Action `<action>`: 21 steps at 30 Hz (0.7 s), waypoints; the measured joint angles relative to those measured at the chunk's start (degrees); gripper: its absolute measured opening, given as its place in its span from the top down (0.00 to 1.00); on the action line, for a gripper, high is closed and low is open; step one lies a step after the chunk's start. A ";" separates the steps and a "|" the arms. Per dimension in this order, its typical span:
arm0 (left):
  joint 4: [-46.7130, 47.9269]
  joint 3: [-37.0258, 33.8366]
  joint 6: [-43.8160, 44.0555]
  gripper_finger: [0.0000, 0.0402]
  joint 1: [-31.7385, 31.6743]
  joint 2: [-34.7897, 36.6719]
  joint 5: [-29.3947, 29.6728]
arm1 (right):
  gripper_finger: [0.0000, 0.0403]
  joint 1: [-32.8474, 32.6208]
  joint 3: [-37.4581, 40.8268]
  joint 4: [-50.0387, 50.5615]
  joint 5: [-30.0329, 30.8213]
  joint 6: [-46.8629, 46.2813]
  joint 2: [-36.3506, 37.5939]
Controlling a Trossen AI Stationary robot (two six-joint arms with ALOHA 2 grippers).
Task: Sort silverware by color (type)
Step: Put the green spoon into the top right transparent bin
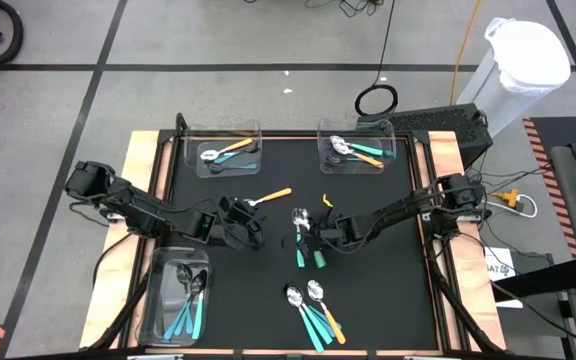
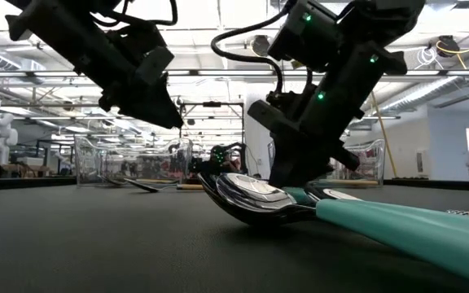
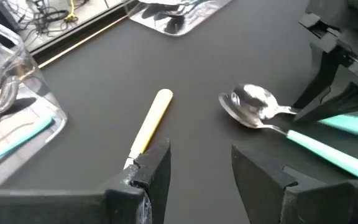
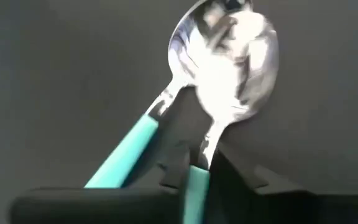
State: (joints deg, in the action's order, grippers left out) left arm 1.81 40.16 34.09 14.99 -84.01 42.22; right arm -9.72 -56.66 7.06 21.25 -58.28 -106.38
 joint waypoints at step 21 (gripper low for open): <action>-10.88 0.09 -0.39 0.58 -1.59 0.02 -2.49 | 1.00 0.29 0.20 -17.61 19.64 45.87 10.09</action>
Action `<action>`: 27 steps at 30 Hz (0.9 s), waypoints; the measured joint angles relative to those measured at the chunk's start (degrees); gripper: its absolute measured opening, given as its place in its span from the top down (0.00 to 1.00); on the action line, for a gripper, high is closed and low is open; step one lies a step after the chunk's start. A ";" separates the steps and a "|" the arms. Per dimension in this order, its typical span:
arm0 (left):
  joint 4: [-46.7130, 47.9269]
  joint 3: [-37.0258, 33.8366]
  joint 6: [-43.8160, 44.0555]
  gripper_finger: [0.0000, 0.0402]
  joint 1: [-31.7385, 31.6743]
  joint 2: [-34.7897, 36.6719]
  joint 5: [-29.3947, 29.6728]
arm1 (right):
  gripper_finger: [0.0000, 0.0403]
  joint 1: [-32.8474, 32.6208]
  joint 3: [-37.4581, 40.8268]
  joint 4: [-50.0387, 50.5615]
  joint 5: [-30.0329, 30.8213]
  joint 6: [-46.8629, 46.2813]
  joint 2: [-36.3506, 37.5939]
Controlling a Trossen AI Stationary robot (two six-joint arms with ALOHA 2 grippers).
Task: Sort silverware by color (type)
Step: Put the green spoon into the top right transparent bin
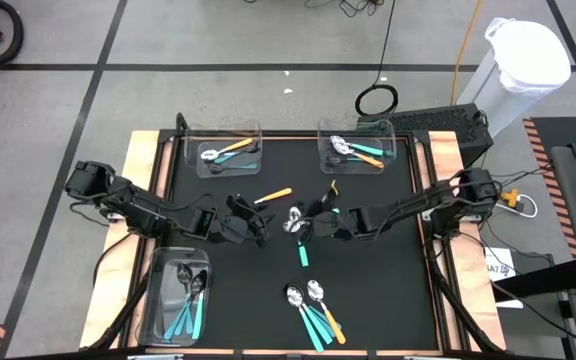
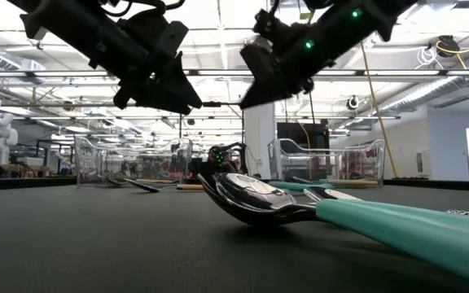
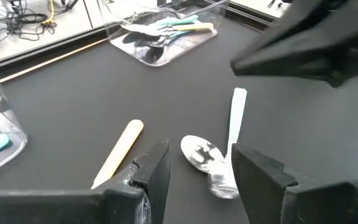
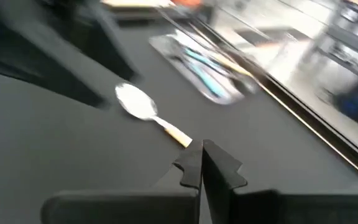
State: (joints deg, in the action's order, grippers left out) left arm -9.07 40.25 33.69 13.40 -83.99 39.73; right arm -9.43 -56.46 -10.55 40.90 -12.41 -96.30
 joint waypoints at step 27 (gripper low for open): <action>-11.70 0.02 -5.66 0.58 -4.29 0.02 1.04 | 1.00 3.10 10.73 -26.51 -15.68 8.62 -0.17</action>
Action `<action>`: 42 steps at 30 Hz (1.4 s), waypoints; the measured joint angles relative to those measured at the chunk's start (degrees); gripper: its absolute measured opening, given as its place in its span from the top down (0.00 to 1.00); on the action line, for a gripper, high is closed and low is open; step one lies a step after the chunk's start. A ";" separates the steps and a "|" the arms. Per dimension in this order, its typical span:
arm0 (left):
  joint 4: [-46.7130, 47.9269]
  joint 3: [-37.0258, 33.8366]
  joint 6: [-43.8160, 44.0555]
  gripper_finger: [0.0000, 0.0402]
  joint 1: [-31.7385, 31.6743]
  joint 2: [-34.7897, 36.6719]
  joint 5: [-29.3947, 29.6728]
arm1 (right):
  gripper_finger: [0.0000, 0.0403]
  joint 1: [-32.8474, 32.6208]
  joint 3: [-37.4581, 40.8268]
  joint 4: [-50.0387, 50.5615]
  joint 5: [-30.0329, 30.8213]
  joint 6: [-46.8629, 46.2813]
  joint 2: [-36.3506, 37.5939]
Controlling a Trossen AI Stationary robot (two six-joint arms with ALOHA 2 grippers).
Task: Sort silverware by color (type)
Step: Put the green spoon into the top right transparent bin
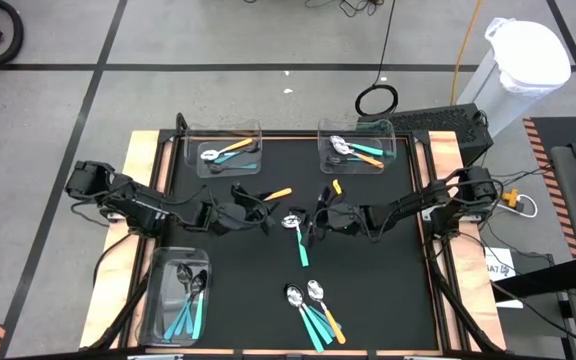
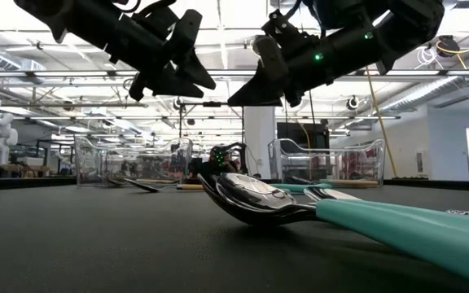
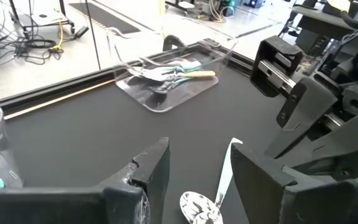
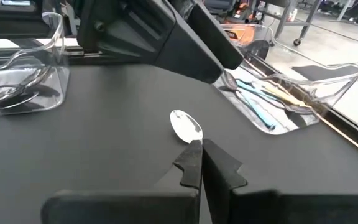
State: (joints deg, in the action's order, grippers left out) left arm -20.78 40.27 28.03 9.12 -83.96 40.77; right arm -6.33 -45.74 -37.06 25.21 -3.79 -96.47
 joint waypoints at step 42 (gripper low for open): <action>4.20 -8.76 -13.35 0.58 -10.23 -0.02 -15.52 | 0.83 8.53 -4.10 32.91 -12.96 -1.39 0.04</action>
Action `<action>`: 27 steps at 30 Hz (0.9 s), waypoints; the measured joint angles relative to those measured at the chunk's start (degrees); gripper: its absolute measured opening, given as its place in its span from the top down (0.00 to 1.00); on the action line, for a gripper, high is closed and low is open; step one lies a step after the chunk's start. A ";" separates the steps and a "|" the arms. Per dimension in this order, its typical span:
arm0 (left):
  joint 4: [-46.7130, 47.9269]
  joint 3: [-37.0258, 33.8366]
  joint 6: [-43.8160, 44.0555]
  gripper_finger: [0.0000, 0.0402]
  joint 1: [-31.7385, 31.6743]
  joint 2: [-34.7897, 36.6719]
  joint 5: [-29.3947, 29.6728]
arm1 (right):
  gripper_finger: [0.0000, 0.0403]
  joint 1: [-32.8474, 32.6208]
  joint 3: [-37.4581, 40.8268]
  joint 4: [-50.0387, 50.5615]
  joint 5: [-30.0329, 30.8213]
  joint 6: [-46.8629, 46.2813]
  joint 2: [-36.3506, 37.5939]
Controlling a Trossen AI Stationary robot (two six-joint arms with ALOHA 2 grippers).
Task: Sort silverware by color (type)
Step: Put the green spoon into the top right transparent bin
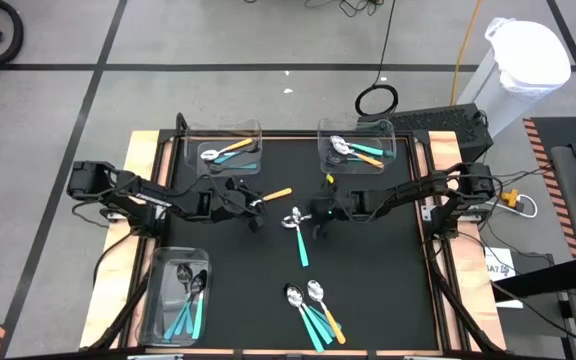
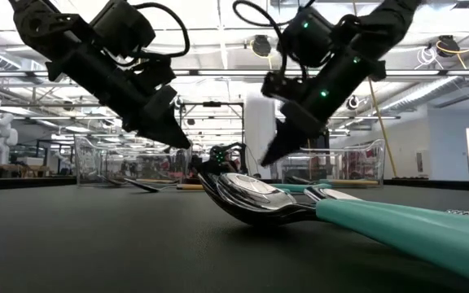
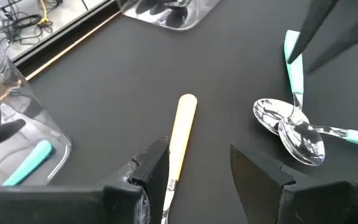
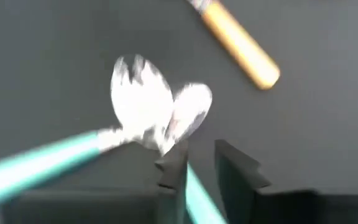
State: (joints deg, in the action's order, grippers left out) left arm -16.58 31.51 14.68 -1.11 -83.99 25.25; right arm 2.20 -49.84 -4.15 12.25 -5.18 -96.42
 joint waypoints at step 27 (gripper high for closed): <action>-2.36 0.04 -1.97 0.58 0.08 0.00 0.91 | 0.96 3.93 -6.38 13.98 -9.83 10.34 -4.55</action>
State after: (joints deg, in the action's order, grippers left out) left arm -18.94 31.55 12.71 -1.04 -83.99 26.16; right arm 6.13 -56.21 9.82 2.42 5.16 -100.97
